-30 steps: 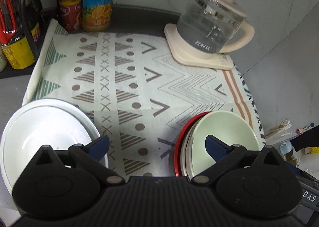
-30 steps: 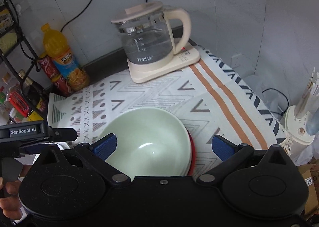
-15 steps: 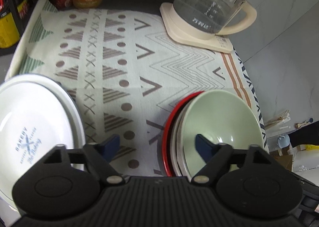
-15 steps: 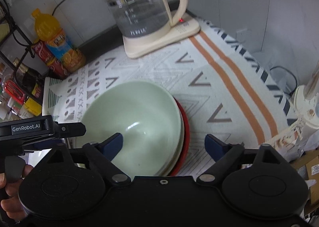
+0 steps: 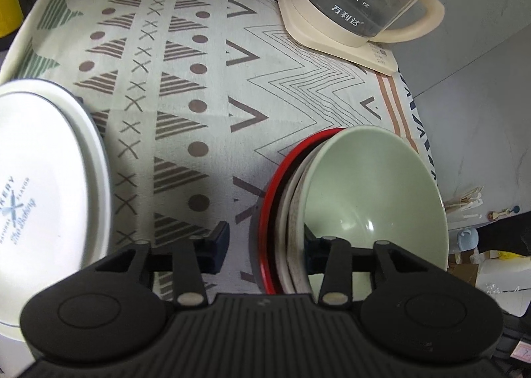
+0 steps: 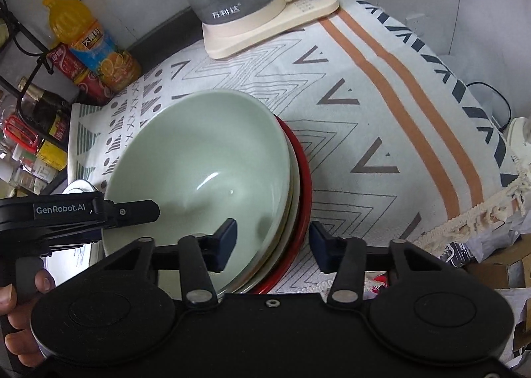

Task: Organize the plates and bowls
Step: 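Close both tools on the rim of the nested bowl stack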

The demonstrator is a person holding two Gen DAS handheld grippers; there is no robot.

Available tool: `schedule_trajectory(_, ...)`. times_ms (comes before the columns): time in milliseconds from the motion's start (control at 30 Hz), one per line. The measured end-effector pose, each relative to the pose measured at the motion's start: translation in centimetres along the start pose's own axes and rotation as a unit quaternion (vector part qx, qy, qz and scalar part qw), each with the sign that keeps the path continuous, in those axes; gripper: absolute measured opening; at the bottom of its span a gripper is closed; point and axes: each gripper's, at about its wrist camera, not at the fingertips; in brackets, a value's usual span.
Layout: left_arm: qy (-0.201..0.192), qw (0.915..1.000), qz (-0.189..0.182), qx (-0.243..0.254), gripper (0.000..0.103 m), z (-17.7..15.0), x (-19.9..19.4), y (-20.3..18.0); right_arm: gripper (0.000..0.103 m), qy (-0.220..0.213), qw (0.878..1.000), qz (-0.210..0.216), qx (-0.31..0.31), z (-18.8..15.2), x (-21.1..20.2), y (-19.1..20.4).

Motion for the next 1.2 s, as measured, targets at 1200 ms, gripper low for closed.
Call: schedule_trajectory(1200,-0.086,0.9960,-0.004,-0.024,0.027,0.9,-6.2,3.6,0.033,-0.041,0.994,0.064,-0.075,3.2,-1.3,5.0)
Point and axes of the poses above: each gripper's, at about its wrist camera, not at the fingertips, and x roughly the way its jaws point, y to its left, z to its top, and after that the axes turned 3 degrees about -z, right-handed
